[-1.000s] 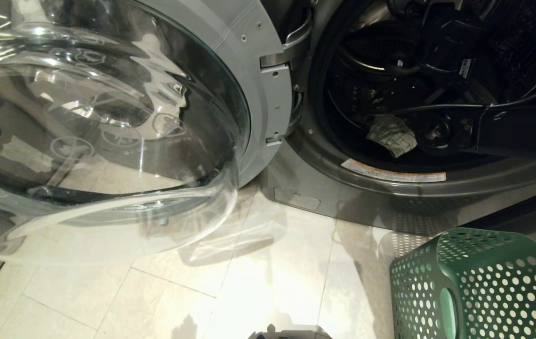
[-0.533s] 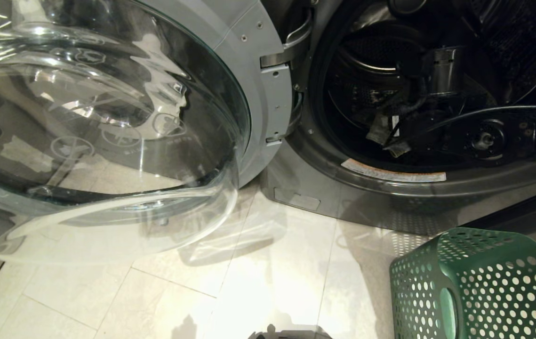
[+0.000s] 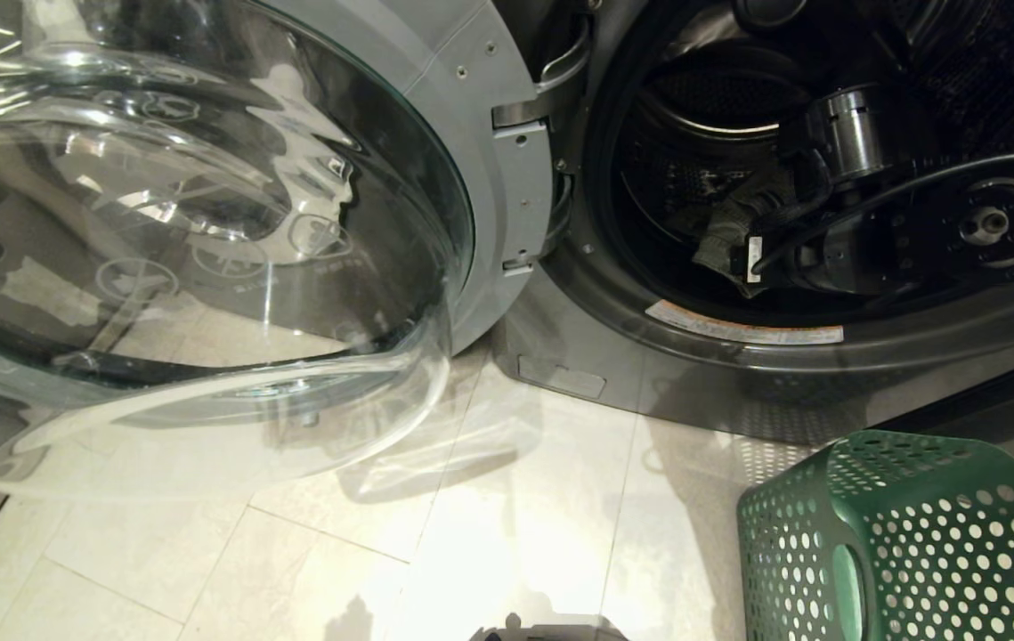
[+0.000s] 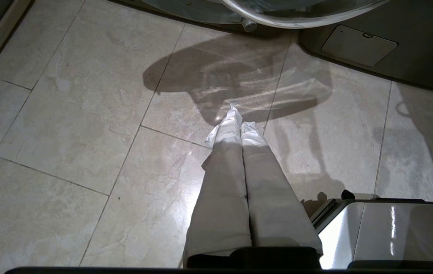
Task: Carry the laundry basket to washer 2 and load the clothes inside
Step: Place the clothes into the washing machine
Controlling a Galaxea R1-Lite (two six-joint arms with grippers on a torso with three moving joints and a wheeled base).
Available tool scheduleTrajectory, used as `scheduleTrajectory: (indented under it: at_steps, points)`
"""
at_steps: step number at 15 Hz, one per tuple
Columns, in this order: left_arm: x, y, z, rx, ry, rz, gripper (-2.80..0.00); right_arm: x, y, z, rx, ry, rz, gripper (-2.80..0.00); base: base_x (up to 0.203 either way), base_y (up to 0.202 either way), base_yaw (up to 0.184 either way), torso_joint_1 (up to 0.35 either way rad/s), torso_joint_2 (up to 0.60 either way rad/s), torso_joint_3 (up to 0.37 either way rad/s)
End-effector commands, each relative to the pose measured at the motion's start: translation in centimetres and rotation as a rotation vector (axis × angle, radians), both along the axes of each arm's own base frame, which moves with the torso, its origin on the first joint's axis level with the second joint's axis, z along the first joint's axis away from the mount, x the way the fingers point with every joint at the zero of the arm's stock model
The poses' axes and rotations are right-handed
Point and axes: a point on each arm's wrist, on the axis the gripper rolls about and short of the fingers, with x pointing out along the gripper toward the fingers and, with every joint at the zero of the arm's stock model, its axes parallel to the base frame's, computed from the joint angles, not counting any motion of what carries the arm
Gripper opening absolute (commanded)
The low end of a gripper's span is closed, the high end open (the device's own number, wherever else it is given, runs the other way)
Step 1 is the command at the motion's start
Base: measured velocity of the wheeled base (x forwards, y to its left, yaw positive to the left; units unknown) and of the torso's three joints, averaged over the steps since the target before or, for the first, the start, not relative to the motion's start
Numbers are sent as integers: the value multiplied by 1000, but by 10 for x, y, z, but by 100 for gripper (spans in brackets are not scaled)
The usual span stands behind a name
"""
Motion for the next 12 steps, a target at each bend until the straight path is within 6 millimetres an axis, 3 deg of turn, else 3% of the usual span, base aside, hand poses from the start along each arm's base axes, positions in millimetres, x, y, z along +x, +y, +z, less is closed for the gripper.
scheduleTrajectory:
  at_steps: [1,2,5,12]
  points:
    - [0,0,0,-1,0,0,-280,0,0,0,1,9,-4,0,0,0,0,0,0,0]
    - [0,0,0,-1,0,0,-280,1,0,-1,-3,14,-6,-280,0,0,0,0,0,0]
    - [0,0,0,-1,0,0,-280,1,-1,1,-13,18,-6,-280,0,0,0,0,0,0]
    - [0,0,0,-1,0,0,-280,13,4,-29,-25,176,48,-280,0,0,0,0,0,0]
